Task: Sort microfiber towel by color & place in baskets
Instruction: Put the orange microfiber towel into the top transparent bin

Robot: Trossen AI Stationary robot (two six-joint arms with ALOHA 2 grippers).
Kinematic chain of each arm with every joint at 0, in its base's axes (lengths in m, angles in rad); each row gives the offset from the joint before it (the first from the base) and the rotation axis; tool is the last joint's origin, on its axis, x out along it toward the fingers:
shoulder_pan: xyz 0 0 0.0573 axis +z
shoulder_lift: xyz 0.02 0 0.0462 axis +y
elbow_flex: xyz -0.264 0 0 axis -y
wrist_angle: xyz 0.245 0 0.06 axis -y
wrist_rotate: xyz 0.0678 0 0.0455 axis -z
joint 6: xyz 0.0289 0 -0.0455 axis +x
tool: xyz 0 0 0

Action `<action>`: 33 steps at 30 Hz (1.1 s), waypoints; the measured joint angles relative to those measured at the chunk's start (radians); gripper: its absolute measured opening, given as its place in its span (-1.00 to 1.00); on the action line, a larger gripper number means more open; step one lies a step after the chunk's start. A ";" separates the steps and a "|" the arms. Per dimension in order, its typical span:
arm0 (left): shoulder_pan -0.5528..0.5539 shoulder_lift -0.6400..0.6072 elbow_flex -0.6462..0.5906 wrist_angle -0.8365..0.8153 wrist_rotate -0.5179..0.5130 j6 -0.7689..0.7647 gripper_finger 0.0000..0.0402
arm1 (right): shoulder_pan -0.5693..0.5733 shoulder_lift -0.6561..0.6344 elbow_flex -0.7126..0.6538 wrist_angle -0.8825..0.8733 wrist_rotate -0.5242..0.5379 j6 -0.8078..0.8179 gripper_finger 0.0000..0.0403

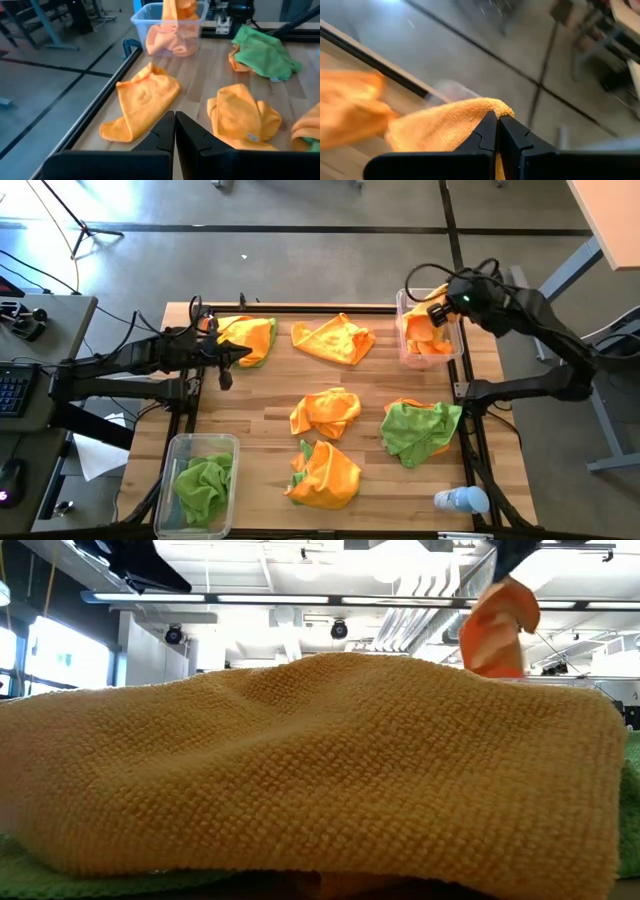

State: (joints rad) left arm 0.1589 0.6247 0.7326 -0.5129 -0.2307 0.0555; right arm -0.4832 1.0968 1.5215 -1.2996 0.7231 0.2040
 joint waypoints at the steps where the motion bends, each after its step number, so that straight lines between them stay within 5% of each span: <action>1: 0.000 0.007 0.000 -0.001 -0.010 -0.001 -1.00 | -0.034 0.009 0.000 -0.021 -0.008 -0.003 -1.00; 4: 0.000 0.028 0.000 -0.002 -0.027 -0.022 -1.00 | -0.138 0.018 -0.001 -0.042 -0.091 -0.064 -1.00; 11: 0.000 0.071 0.000 -0.001 -0.029 -0.046 -1.00 | -0.333 0.011 -0.175 0.212 -0.431 -0.260 -1.00; 28: 0.000 0.092 0.000 -0.002 -0.068 -0.076 -1.00 | -0.495 0.075 -0.561 0.446 -0.716 -0.433 -1.00; 33: 0.000 0.092 0.000 -0.001 -0.068 -0.045 -1.00 | -0.501 0.157 -0.598 0.501 -0.712 -0.525 -1.00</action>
State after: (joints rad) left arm 0.1586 0.7166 0.7322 -0.5140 -0.2989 0.0107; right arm -0.9844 1.2539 0.9234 -0.7991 0.0106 -0.3209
